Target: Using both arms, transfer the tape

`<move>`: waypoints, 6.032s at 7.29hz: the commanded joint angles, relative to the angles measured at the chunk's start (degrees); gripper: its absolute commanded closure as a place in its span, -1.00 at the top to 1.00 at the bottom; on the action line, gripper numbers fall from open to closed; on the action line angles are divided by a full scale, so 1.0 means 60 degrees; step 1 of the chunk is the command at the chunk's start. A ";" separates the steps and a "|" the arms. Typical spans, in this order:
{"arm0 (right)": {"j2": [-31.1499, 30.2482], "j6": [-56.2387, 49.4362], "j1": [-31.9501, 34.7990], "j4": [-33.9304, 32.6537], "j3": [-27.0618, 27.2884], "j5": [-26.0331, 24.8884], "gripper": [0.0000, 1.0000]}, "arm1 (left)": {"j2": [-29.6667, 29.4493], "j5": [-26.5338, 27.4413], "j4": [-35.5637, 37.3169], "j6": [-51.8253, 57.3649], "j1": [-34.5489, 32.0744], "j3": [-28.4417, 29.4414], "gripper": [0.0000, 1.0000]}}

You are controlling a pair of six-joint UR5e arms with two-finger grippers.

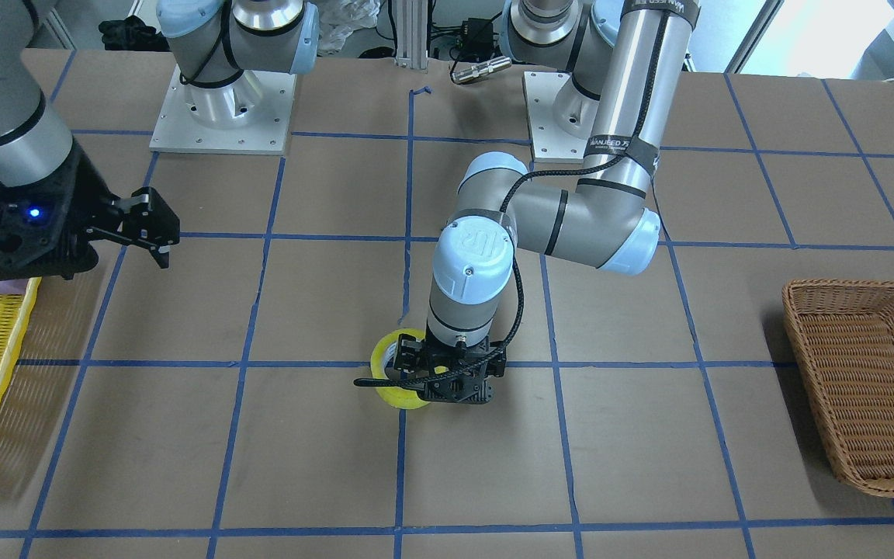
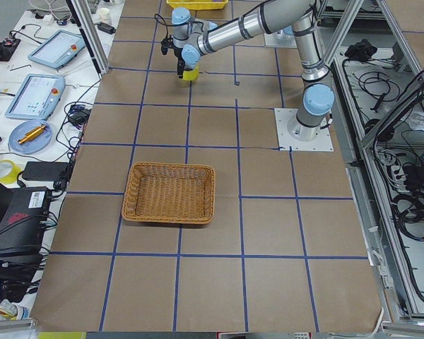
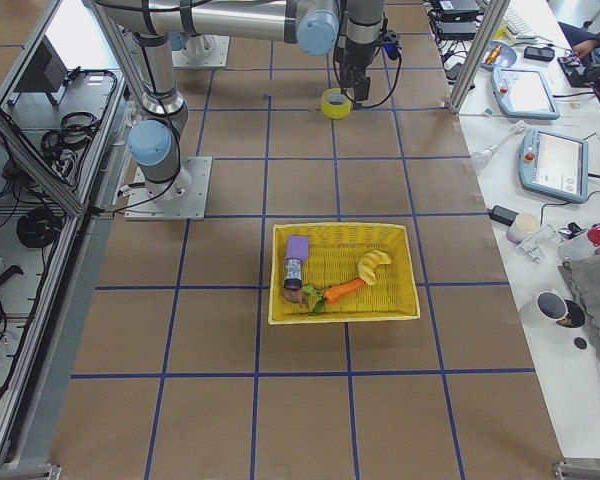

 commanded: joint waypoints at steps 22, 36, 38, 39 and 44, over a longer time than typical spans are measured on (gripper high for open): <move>-0.0818 0.0157 0.0229 0.0372 0.0738 0.0053 1.00 | 0.0059 -0.0202 -0.1335 1.1715 0.9822 0.1537 -1.00; -0.0848 0.1445 0.0434 0.0386 0.0709 0.0242 1.00 | 0.4681 -0.0162 -0.6353 0.5816 0.6055 0.1652 1.00; -0.0833 0.1430 0.0419 0.0387 0.0738 0.0228 1.00 | 0.5127 0.0047 -0.6594 0.2839 0.3901 0.1231 1.00; -0.0833 0.1460 0.0419 0.0387 0.0738 0.0228 1.00 | 0.5127 0.0033 -0.6435 0.1853 0.3020 0.1084 1.00; -0.0818 0.1431 0.0419 0.0401 0.0738 0.0228 1.00 | 0.5112 -0.0040 -0.6580 0.1726 0.2660 0.1229 1.00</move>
